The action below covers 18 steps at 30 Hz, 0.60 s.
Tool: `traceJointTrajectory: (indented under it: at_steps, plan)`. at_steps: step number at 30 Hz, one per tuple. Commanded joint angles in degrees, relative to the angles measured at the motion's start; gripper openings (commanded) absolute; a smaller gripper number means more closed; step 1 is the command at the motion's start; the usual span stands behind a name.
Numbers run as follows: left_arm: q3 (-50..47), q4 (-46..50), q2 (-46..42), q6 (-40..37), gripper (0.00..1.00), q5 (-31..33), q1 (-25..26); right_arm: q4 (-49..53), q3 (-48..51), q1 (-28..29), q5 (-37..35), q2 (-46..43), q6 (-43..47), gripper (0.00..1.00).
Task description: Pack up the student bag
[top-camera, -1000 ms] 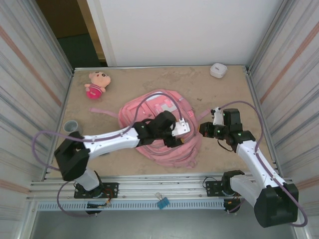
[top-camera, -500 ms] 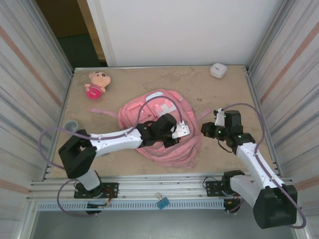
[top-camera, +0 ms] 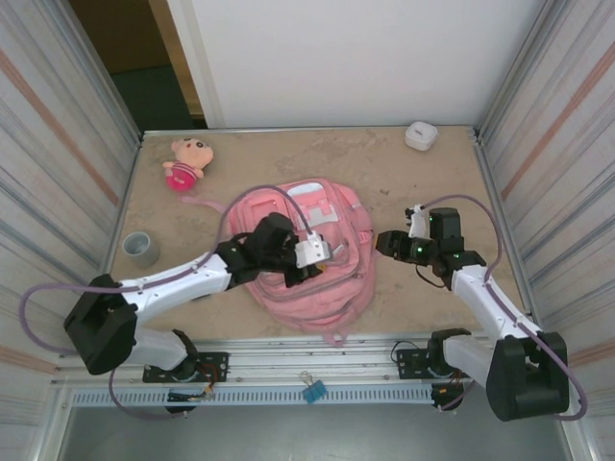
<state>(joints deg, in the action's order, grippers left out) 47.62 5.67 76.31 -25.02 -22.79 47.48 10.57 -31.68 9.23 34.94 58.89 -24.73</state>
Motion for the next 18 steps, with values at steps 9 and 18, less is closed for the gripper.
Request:
traceJointTrajectory:
  at_steps: [9,18]
  plan:
    - [1.2,5.1,-7.1,-7.5,0.00,-20.3,-8.6,-5.7,5.4,13.3,0.2,-19.3,16.6,0.70]
    - [0.6,5.8,-9.6,-8.2,0.00,-21.5,-10.5,-4.8,7.9,22.7,-2.4,-17.7,27.2,0.57]
